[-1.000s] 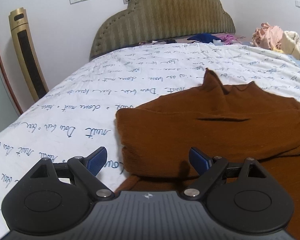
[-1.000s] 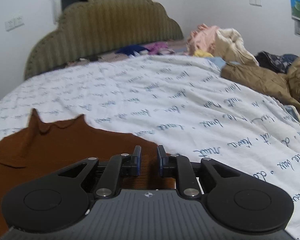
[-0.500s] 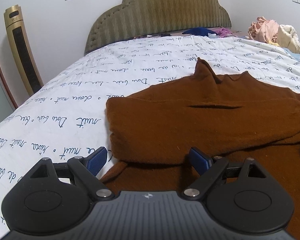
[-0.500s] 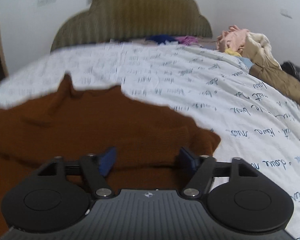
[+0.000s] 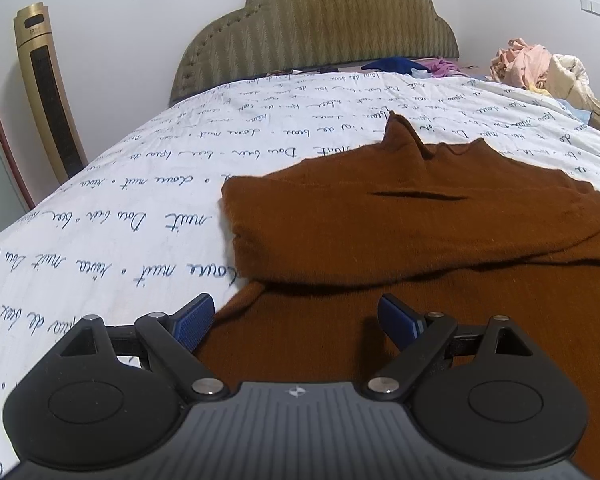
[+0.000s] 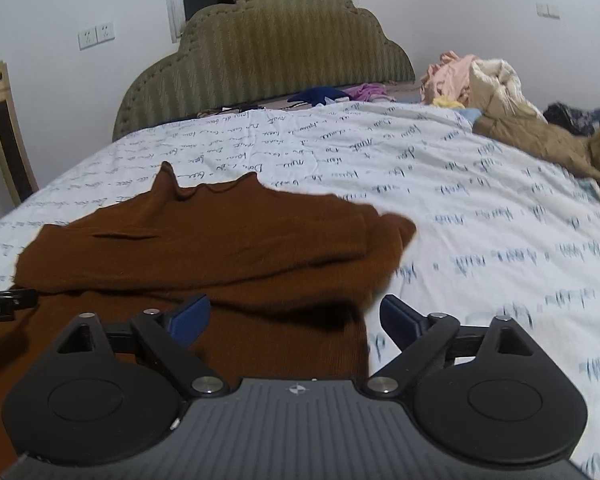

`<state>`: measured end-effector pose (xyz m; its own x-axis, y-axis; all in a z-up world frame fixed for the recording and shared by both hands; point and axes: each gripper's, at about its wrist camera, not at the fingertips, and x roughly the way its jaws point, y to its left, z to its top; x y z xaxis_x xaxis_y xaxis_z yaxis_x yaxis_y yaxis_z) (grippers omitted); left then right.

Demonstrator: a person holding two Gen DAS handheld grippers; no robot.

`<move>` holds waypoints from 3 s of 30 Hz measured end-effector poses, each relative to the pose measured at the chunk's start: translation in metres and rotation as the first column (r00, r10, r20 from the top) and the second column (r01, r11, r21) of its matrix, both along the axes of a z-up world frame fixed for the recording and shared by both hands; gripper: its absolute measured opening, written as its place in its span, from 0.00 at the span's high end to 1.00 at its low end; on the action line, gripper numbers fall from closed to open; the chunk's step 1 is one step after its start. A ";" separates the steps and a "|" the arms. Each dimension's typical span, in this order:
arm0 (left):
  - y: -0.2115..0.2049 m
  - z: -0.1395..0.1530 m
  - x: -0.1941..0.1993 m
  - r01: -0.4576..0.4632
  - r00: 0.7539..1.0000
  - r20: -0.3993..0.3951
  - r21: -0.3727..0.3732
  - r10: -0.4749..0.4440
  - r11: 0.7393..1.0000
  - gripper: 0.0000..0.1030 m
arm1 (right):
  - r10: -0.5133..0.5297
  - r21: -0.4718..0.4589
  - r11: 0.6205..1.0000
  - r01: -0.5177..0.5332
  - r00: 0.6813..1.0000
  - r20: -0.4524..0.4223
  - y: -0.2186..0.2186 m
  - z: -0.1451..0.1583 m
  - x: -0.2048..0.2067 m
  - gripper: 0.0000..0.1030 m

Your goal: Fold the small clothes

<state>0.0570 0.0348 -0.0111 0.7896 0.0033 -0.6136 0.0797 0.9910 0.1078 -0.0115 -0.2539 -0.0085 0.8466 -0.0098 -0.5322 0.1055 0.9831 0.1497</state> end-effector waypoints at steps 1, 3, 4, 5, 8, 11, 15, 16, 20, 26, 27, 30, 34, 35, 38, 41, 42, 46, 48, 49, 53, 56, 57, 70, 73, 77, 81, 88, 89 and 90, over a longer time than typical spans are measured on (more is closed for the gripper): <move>0.000 -0.001 -0.002 0.001 1.000 -0.004 -0.004 -0.001 1.000 0.13 | 0.003 0.008 1.000 -0.003 1.000 -0.005 0.002 -0.001 -0.004 0.09; -0.001 -0.003 -0.005 0.004 1.000 -0.010 -0.013 -0.004 1.000 0.13 | 0.022 0.010 1.000 -0.022 1.000 -0.017 0.010 -0.004 -0.010 0.06; -0.002 -0.005 -0.006 0.005 1.000 -0.013 -0.015 -0.005 1.000 0.13 | 0.038 0.006 0.999 -0.038 0.999 -0.021 0.016 -0.006 -0.011 0.03; -0.004 -0.007 -0.007 0.006 1.000 -0.018 -0.014 -0.006 1.000 0.13 | 0.054 0.003 0.999 -0.054 0.998 -0.024 0.022 -0.008 -0.011 0.01; -0.011 -0.015 -0.008 0.010 1.000 -0.021 0.008 -0.010 1.000 0.12 | 0.080 -0.010 0.997 -0.081 0.996 -0.041 0.041 -0.013 0.000 0.00; -0.016 -0.020 -0.011 0.004 1.000 0.007 0.044 -0.004 0.999 0.05 | 0.073 -0.033 0.997 -0.075 0.996 -0.054 0.055 -0.021 0.013 0.00; -0.015 -0.024 -0.015 -0.002 0.999 0.033 0.042 0.000 0.999 0.04 | 0.048 -0.121 0.991 -0.058 0.996 -0.081 0.069 -0.035 0.017 0.00; -0.016 -0.025 -0.015 -0.003 0.999 0.036 0.042 0.001 0.999 0.04 | 0.044 -0.131 0.990 -0.053 0.996 -0.074 0.071 -0.035 0.016 0.00; -0.018 -0.026 -0.016 -0.004 0.999 0.048 0.056 0.001 0.998 0.03 | 0.039 -0.115 0.992 -0.047 0.997 -0.070 0.070 -0.037 0.013 0.00; -0.024 -0.027 -0.020 -0.009 0.997 0.074 0.094 0.002 0.996 0.03 | 0.044 -0.115 0.992 -0.050 0.997 -0.061 0.069 -0.037 0.008 0.00; -0.025 -0.027 -0.021 -0.010 0.997 0.080 0.104 0.001 0.995 0.03 | 0.045 -0.114 0.992 -0.051 0.997 -0.060 0.068 -0.037 0.009 0.00; -0.029 -0.028 -0.023 -0.011 0.995 0.100 0.139 -0.003 0.990 0.03 | 0.047 -0.111 0.992 -0.053 0.997 -0.056 0.068 -0.038 0.008 0.00; -0.033 -0.028 -0.025 -0.010 0.993 0.116 0.167 -0.010 0.986 0.03 | 0.049 -0.110 0.992 -0.054 0.997 -0.054 0.068 -0.037 0.008 0.00; -0.033 -0.028 -0.025 -0.010 0.993 0.117 0.169 -0.010 0.986 0.03 | 0.048 -0.111 0.992 -0.054 0.997 -0.054 0.068 -0.037 0.008 0.00; -0.032 -0.028 -0.025 -0.008 0.993 0.114 0.163 -0.010 0.987 0.03 | 0.048 -0.113 0.992 -0.054 0.997 -0.055 0.069 -0.037 0.009 0.00; -0.031 -0.027 -0.025 -0.007 0.994 0.108 0.152 -0.010 0.988 0.03 | 0.047 -0.115 0.992 -0.053 0.997 -0.055 0.069 -0.037 0.009 0.00; -0.031 -0.027 -0.024 -0.007 0.994 0.107 0.150 -0.009 0.989 0.03 | 0.047 -0.115 0.992 -0.053 0.997 -0.055 0.069 -0.037 0.009 0.00; -0.031 -0.027 -0.025 -0.007 0.994 0.105 0.148 -0.009 0.989 0.03 | 0.048 -0.121 0.991 -0.054 0.997 -0.053 0.070 -0.037 0.008 0.00; -0.030 -0.027 -0.025 -0.006 0.995 0.103 0.146 -0.009 0.989 0.03 | 0.048 -0.125 0.991 -0.054 0.997 -0.053 0.069 -0.037 0.007 0.00; -0.030 -0.027 -0.025 -0.007 0.995 0.099 0.143 -0.007 0.990 0.03 | 0.048 -0.128 0.990 -0.054 0.997 -0.053 0.069 -0.037 0.007 0.00; -0.029 -0.027 -0.025 -0.016 0.997 0.075 0.126 0.007 0.992 0.03 | 0.042 -0.138 0.989 -0.048 0.998 -0.046 0.071 -0.037 0.004 0.00; -0.026 -0.026 -0.026 -0.028 0.998 0.053 0.094 0.023 0.995 0.03 | 0.038 -0.128 0.991 -0.043 0.998 -0.045 0.070 -0.037 0.000 0.00; -0.024 -0.026 -0.026 -0.030 0.999 0.045 0.079 0.027 0.996 0.03 | 0.038 -0.126 0.991 -0.044 0.998 -0.045 0.070 -0.037 -0.001 0.00; -0.016 -0.028 -0.036 -0.028 0.999 0.026 0.018 0.027 0.999 0.03 | 0.051 -0.126 0.991 -0.055 0.998 -0.037 0.073 -0.040 -0.021 0.00; -0.013 -0.027 -0.037 -0.022 0.999 0.024 0.009 0.022 1.000 0.03 | 0.054 -0.124 0.991 -0.058 0.998 -0.040 0.073 -0.041 -0.024 0.00; -0.011 -0.026 -0.041 -0.008 1.000 0.018 0.001 0.008 1.000 0.03 | 0.053 -0.117 0.991 -0.058 0.998 -0.044 0.074 -0.041 -0.027 0.00; 0.002 -0.021 -0.055 0.029 0.999 0.022 -0.026 -0.028 0.999 0.03 | 0.064 -0.121 0.990 -0.071 0.996 -0.059 0.075 -0.040 -0.030 0.00; 0.042 -0.013 -0.072 0.008 0.998 0.070 -0.021 -0.006 1.000 0.03 | 0.101 -0.123 0.987 -0.108 0.993 -0.063 0.075 -0.039 -0.043 0.00; 0.050 -0.012 -0.071 0.005 0.998 0.062 -0.047 -0.003 0.999 0.03 | 0.105 -0.110 0.988 -0.111 0.993 -0.061 0.073 -0.037 -0.047 0.00; 0.058 -0.011 -0.069 0.004 0.999 0.051 -0.076 0.000 0.997 0.03 | 0.106 -0.090 0.990 -0.111 0.993 -0.056 0.069 -0.034 -0.051 0.00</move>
